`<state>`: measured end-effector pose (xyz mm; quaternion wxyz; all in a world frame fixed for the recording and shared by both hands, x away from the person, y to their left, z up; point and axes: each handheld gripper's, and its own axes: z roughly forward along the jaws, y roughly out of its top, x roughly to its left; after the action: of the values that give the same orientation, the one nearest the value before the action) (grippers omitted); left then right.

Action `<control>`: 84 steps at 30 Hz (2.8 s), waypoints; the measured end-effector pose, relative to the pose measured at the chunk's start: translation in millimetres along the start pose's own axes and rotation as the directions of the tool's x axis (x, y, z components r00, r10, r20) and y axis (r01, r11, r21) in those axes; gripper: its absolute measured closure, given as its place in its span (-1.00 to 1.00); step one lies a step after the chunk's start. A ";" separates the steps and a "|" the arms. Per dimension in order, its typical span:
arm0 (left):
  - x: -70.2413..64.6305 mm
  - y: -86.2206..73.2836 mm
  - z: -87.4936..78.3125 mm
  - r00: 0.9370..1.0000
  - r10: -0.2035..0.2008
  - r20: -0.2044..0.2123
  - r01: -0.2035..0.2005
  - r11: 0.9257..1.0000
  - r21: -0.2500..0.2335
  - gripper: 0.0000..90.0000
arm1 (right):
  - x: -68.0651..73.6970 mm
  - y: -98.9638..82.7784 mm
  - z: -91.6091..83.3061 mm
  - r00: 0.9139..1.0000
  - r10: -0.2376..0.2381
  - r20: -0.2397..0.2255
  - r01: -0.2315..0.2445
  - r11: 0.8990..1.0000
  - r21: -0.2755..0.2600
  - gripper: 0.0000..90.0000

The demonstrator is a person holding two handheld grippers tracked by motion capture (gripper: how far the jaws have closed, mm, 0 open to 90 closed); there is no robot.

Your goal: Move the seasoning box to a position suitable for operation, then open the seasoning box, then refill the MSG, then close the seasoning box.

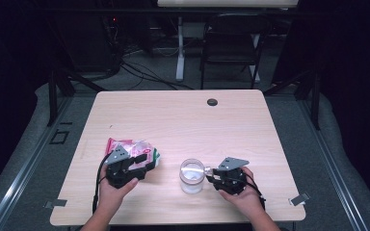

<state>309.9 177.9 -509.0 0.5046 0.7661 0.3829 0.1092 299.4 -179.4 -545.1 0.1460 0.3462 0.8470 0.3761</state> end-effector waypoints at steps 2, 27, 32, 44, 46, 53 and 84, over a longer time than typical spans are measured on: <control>-2.1 2.0 1.8 1.000 -0.002 -0.002 0.002 1.000 -0.001 0.14 | 0.8 0.4 -7.5 1.000 0.010 -0.007 -0.010 1.000 -0.004 0.37; -36.3 33.9 30.1 0.996 0.077 0.053 -0.081 0.994 0.078 0.61 | 4.1 44.1 -51.7 0.957 0.281 0.070 -0.275 0.958 -0.083 0.45; -40.8 33.6 34.4 0.995 0.078 0.067 -0.084 0.993 0.084 0.73 | 6.7 50.2 -49.5 0.956 0.284 0.073 -0.278 0.957 -0.081 0.66; -48.9 19.8 42.5 0.985 0.131 0.110 -0.145 0.982 0.122 0.82 | 11.2 49.8 -44.0 0.943 0.330 0.047 -0.326 0.943 -0.070 0.78; -50.1 17.0 42.7 0.984 0.135 0.117 -0.150 0.979 0.135 0.86 | 12.1 49.6 -43.2 0.940 0.337 0.048 -0.333 0.940 -0.073 0.78; -49.6 9.7 43.0 0.982 0.123 0.143 -0.146 0.976 0.161 0.95 | 12.1 47.1 -39.7 0.932 0.360 0.028 -0.358 0.932 -0.054 0.80; -60.9 -2.2 47.0 0.967 0.168 0.189 -0.204 0.960 0.190 0.99 | 9.1 43.7 -36.5 0.928 0.373 -0.004 -0.372 0.926 -0.061 0.87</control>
<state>293.3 103.5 -519.5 0.4401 0.8538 0.2736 0.0493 295.1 -171.8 -488.1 0.0855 0.4973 0.7536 0.4213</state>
